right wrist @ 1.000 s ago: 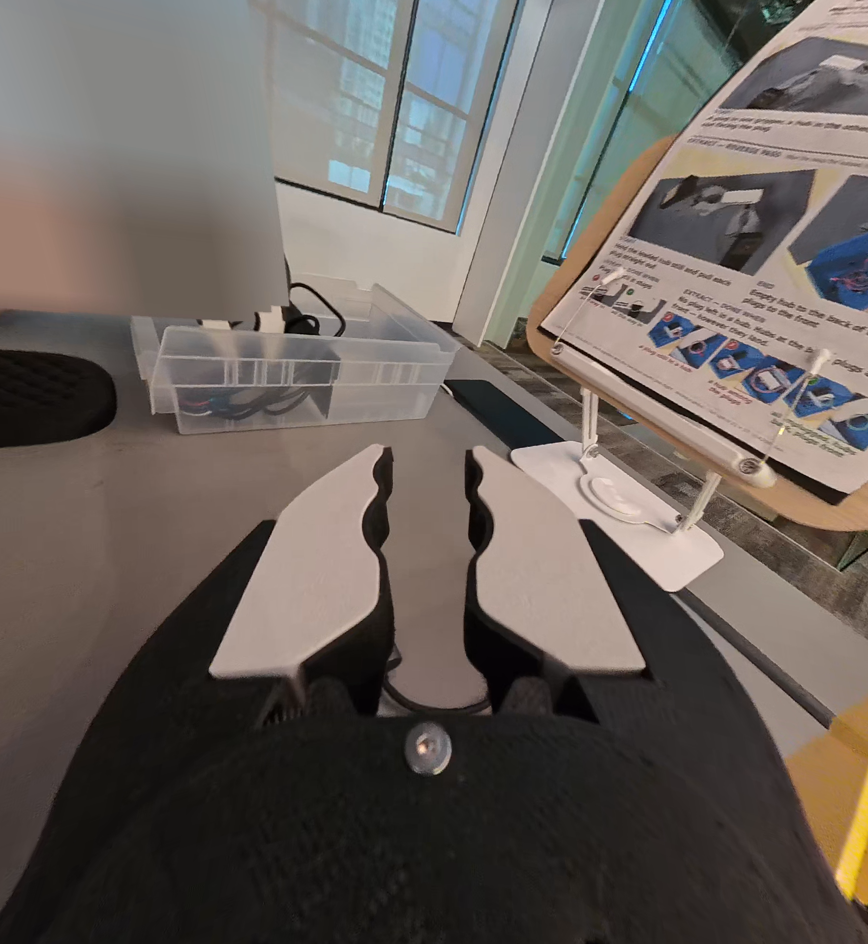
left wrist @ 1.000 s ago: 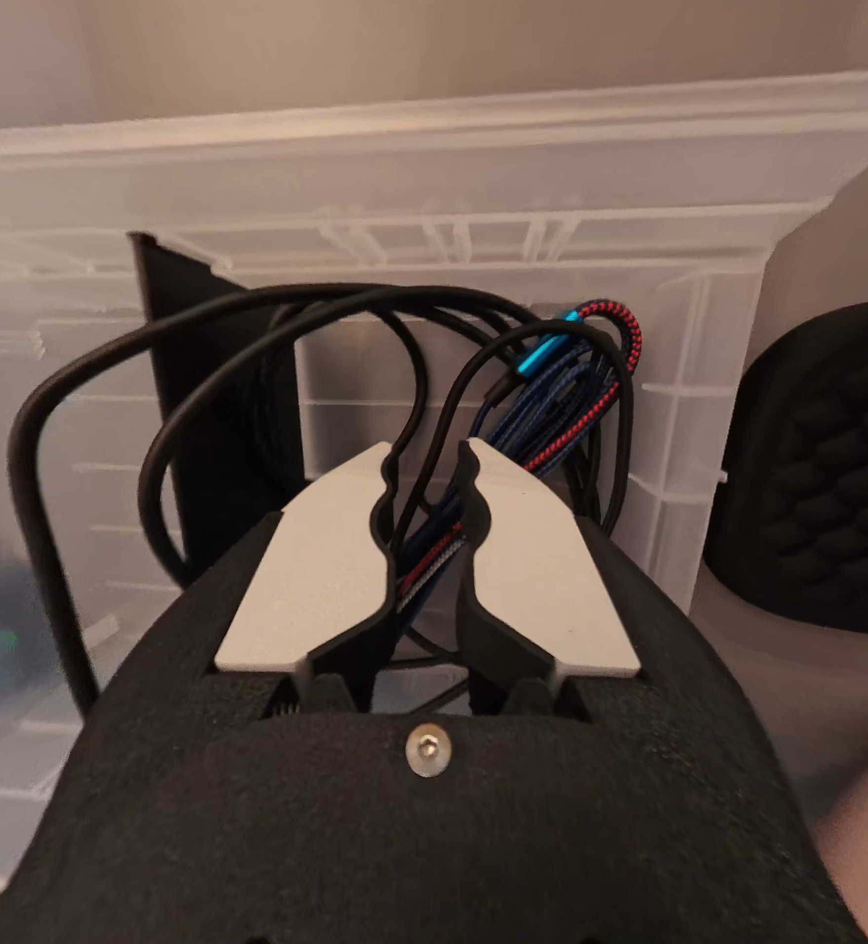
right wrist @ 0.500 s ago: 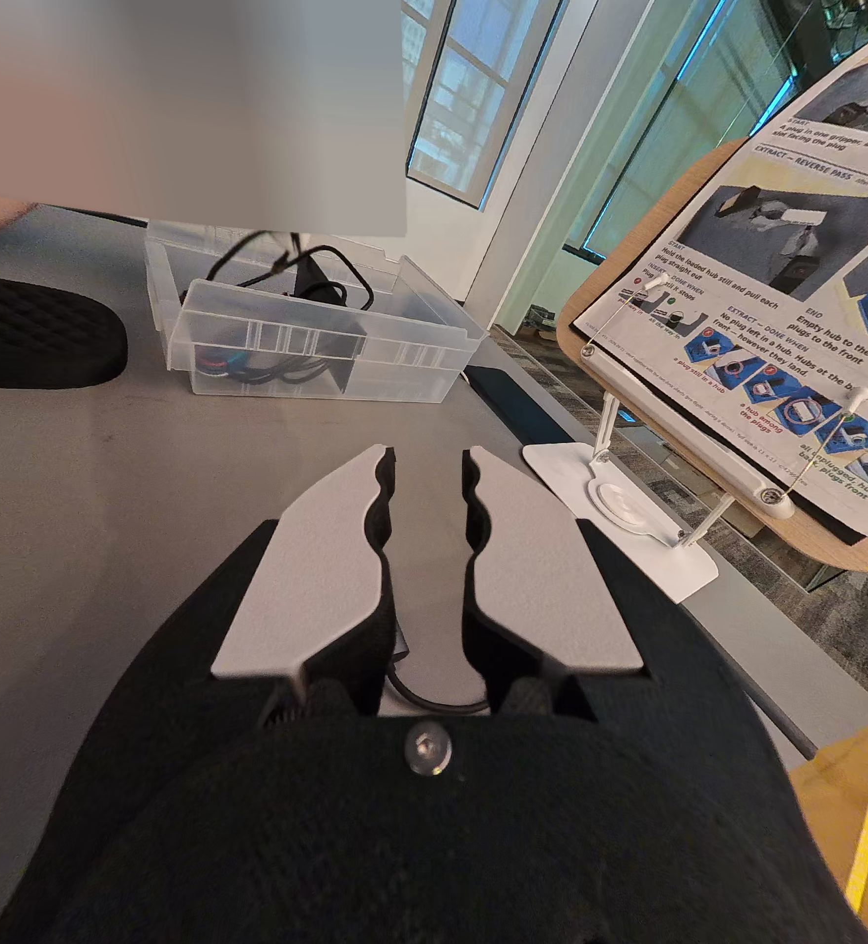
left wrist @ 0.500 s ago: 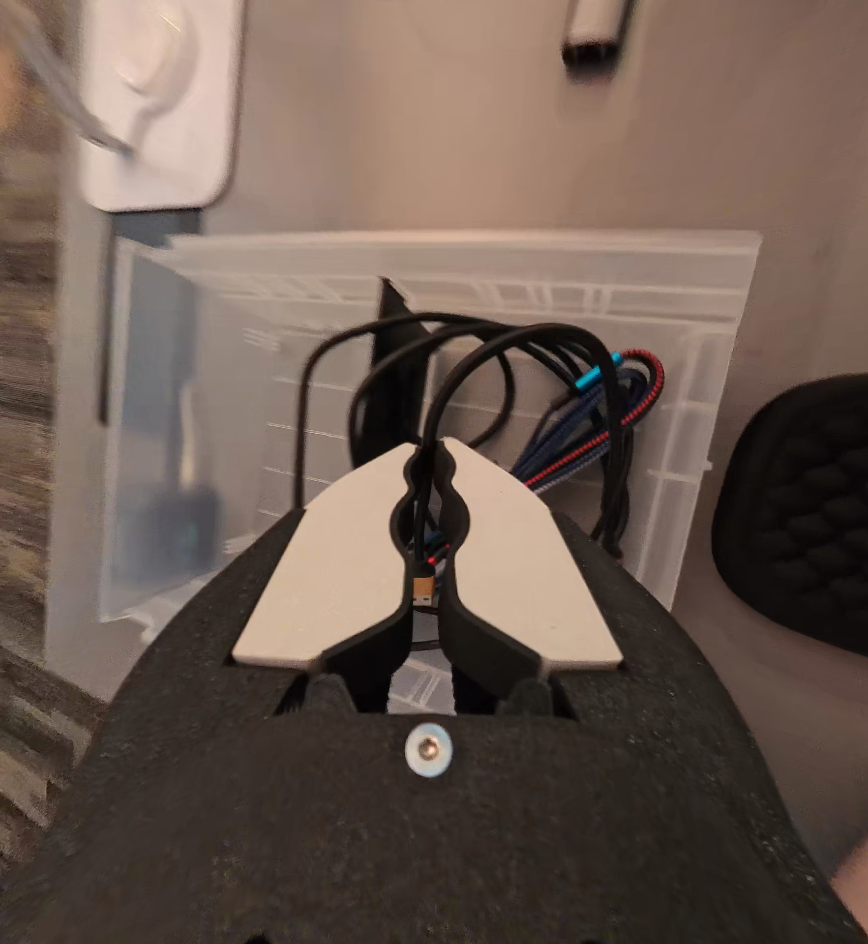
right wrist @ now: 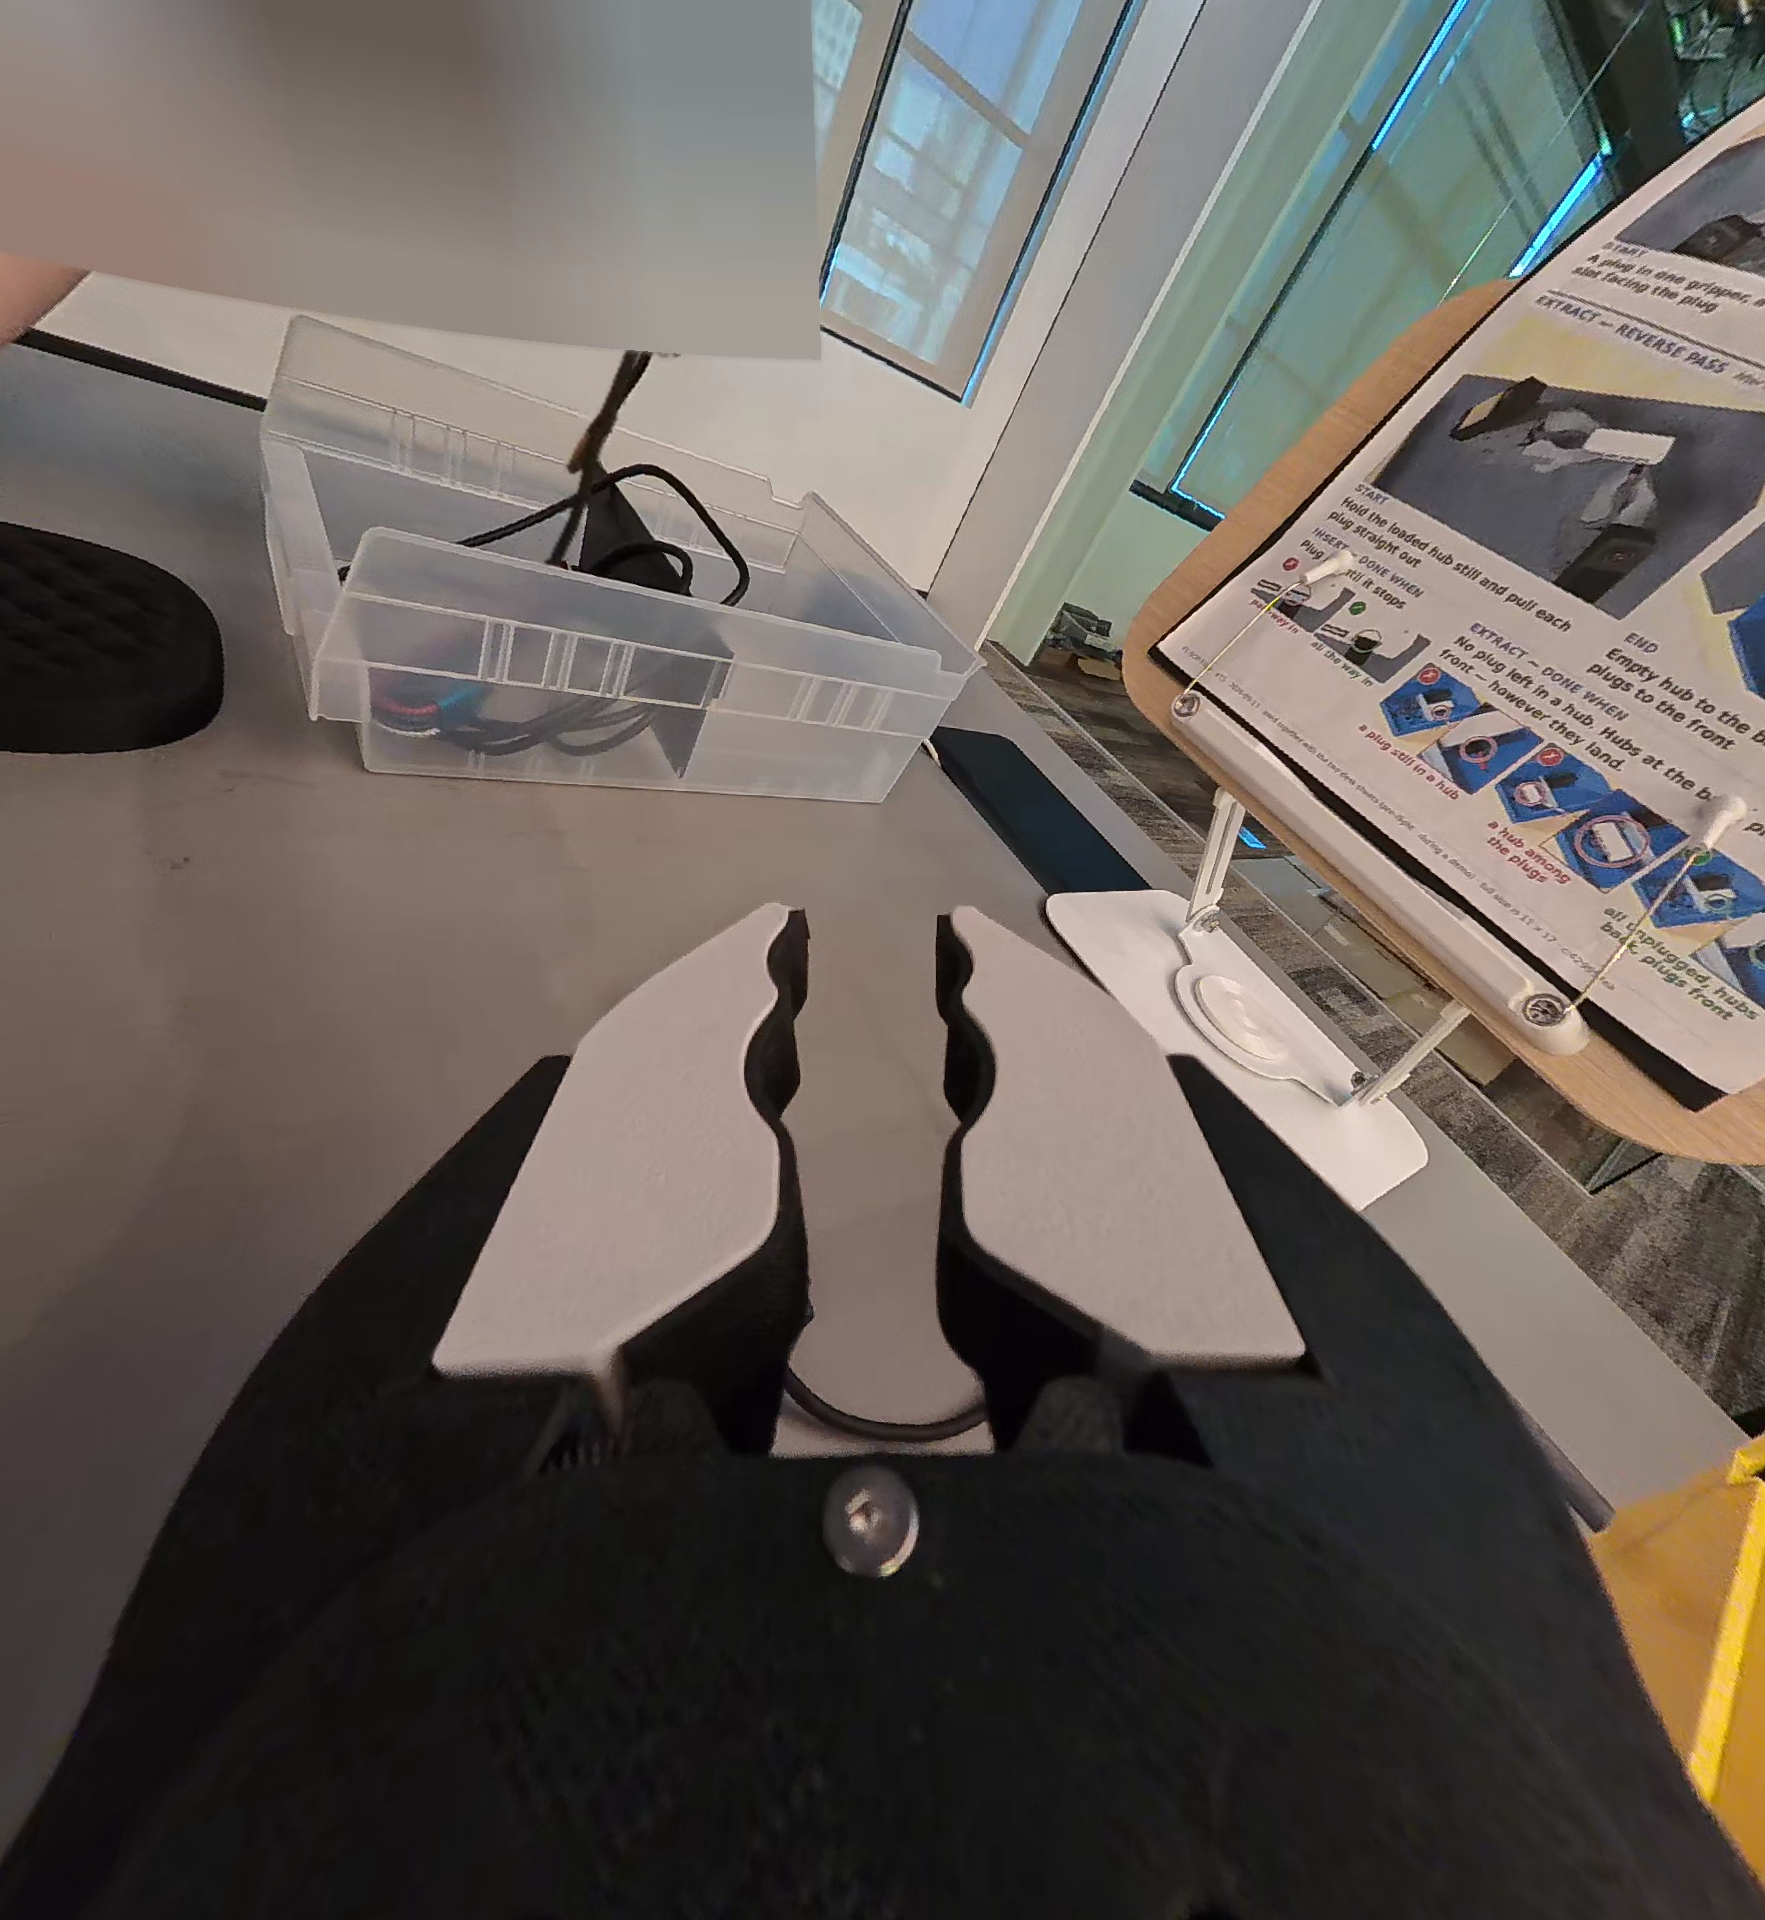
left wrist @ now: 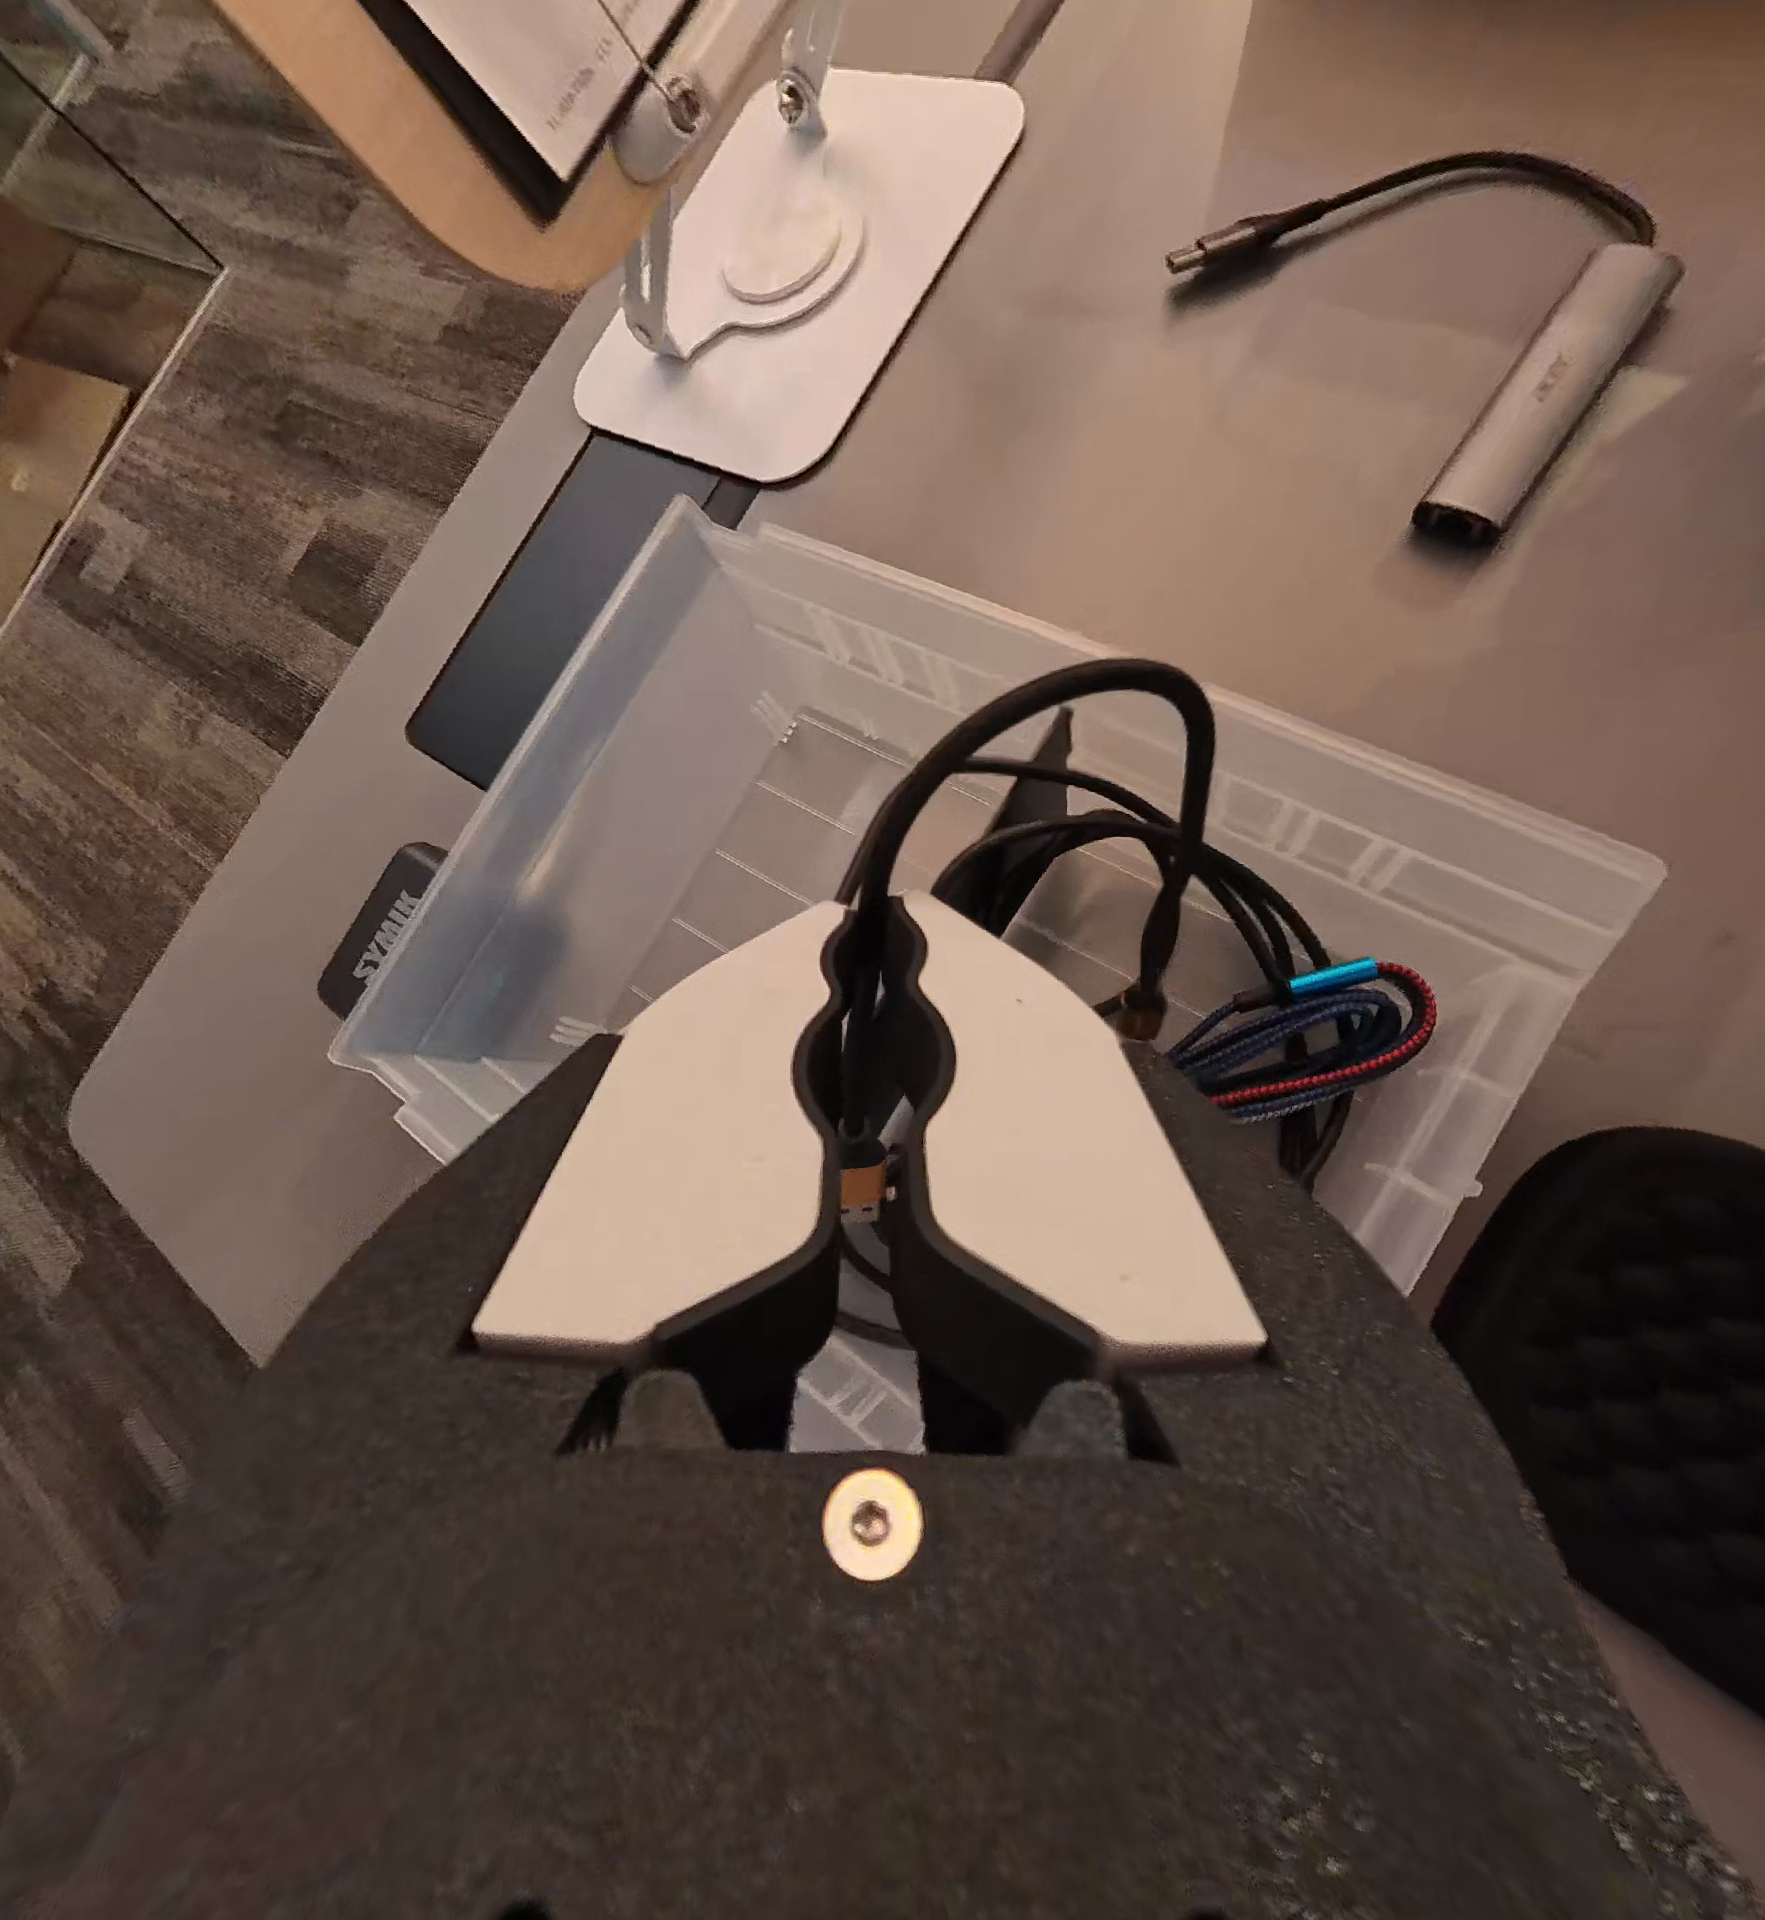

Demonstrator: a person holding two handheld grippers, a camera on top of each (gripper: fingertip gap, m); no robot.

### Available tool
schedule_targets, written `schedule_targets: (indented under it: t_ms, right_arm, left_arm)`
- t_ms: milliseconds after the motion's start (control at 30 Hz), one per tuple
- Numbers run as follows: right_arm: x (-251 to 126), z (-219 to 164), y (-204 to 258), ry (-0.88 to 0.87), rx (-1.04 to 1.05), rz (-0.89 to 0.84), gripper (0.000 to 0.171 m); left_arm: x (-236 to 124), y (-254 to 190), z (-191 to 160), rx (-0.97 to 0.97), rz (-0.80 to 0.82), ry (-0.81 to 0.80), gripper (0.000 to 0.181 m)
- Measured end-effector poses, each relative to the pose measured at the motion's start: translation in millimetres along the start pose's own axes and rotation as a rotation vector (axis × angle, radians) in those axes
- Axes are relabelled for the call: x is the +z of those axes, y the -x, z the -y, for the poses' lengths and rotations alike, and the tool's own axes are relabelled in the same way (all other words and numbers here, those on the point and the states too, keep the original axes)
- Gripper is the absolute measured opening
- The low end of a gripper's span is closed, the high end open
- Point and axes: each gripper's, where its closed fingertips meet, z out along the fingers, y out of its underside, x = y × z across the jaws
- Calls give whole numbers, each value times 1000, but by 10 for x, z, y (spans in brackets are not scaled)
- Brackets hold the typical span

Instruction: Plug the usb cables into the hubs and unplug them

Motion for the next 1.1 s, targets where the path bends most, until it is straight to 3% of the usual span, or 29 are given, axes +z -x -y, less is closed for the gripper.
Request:
schedule_targets:
  t_ms: [167, 333, 600, 700, 900, 1100]
  right_arm:
    - [26, -11, 4, -1, 30, 12, 24]
    - [-11, 36, -63, -32, 96, 8, 24]
    - [-157, 147, -293, -96, 144, -61, 24]
    - [-316, 288, -441, -174, 174, -135, 24]
    - [-678, 468, -779, -266, 160, -308, 25]
    - [-877, 409, -1029, -308, 245, -385, 25]
  left_arm:
    - [-116, -239, 362, 41, -45, -141, 4]
    - [-192, -830, 848, 175, -78, -254, 3]
    - [-110, -1712, 1453, 355, -102, -279, 3]
    - [123, -2105, 1509, 446, -245, -190, 3]
    - [846, -2679, 1156, 626, -421, 72, 4]
    - [1497, -3165, 1081, 585, -585, 78, 3]
